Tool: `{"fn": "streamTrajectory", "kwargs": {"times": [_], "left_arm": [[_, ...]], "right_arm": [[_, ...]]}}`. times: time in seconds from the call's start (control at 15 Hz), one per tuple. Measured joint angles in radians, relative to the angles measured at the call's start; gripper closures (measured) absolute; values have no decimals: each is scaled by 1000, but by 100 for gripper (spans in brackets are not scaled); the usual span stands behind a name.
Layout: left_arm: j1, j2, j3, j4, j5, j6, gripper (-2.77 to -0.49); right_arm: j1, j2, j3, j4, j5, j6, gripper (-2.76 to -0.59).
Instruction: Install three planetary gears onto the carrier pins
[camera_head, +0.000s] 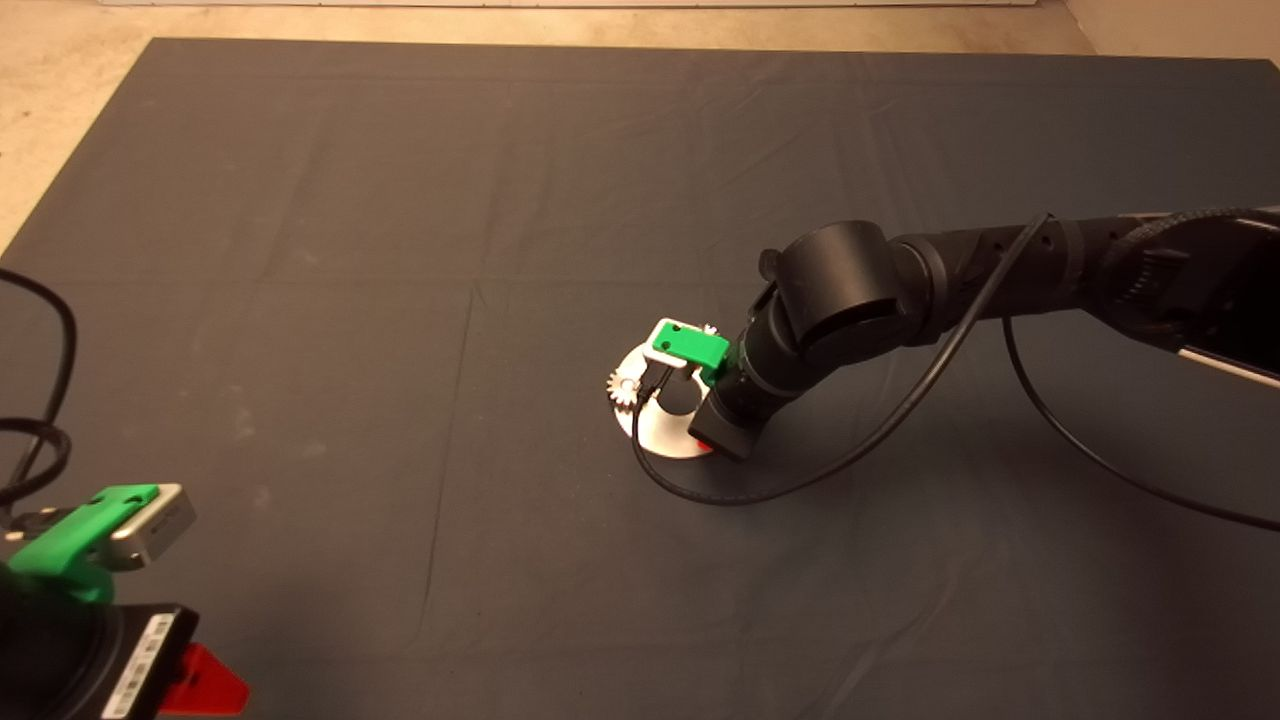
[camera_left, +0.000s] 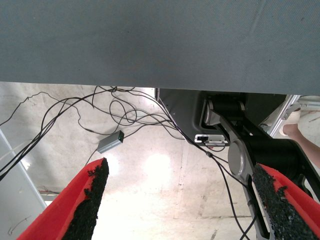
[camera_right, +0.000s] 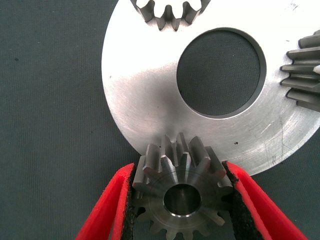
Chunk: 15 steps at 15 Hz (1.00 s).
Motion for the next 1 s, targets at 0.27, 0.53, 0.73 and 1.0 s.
{"fn": "streamTrajectory", "kwargs": {"times": [0.27,0.53,0.73,1.0], "left_arm": [[0,0,0,0,0,0,-204],[0,0,0,0,0,0,-204],[0,0,0,0,0,0,-204],[0,0,0,0,0,0,-204]], "right_arm": [[-4,3,-4,-2,-1,0,-108],[-4,3,-5,-2,3,0,-108],[-4,3,-5,-2,4,0,-108],[-4,3,-5,-2,4,0,-111]]}}
